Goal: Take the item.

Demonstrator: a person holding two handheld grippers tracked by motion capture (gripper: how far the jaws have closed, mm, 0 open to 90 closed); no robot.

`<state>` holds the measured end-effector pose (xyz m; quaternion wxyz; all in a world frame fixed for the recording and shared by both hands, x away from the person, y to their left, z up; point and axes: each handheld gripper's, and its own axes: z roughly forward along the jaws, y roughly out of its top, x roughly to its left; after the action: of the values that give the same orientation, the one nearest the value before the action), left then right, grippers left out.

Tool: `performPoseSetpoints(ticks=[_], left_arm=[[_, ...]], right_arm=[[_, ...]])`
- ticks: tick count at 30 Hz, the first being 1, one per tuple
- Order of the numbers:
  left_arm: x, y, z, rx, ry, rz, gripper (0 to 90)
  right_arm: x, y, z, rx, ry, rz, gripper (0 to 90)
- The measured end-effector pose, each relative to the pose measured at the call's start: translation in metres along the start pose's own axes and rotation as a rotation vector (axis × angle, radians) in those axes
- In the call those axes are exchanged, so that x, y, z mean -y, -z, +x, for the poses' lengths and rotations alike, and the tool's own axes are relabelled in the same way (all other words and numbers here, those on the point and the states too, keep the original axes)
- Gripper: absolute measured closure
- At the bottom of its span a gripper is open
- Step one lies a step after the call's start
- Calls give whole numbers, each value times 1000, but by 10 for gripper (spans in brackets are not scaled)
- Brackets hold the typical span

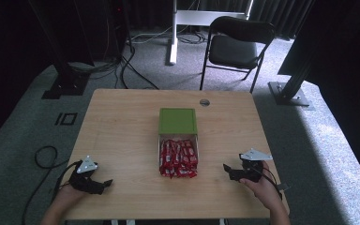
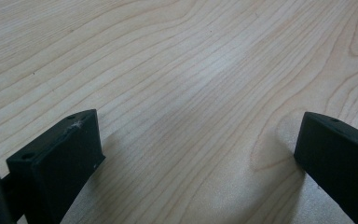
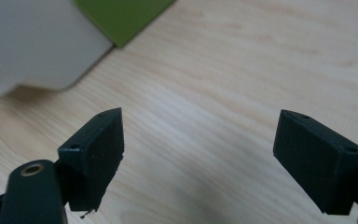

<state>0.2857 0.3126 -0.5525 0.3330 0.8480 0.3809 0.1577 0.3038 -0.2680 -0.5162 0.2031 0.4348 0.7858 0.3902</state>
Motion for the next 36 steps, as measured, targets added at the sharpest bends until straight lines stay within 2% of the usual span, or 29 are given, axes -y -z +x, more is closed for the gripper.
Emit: performPoseSetpoints(ticks=[8,13,17,25,29,30,34,36], left_arm=[[0,0,0,0,-2,0,15],[0,0,0,0,-2,0,16],[0,0,0,-1,-2,0,15],[0,0,0,0,-2,0,16],[0,0,0,-1,-2,0,15],[0,0,0,-1,-2,0,15],[0,0,0,-1,-1,-1,16],[0,0,0,-1,-1,0,16]], right_arm=[[-21,9,8,-20,3,-46,162],[-36,13,13,-33,-2,-95,162],[-51,13,20,-62,-13,-142,162],[-71,13,32,-75,25,-153,162],[-80,12,41,-98,38,-159,162],[-85,10,47,-118,44,-161,162],[-91,5,57,-137,56,-162,162],[-96,-1,68,-159,73,-159,162]])
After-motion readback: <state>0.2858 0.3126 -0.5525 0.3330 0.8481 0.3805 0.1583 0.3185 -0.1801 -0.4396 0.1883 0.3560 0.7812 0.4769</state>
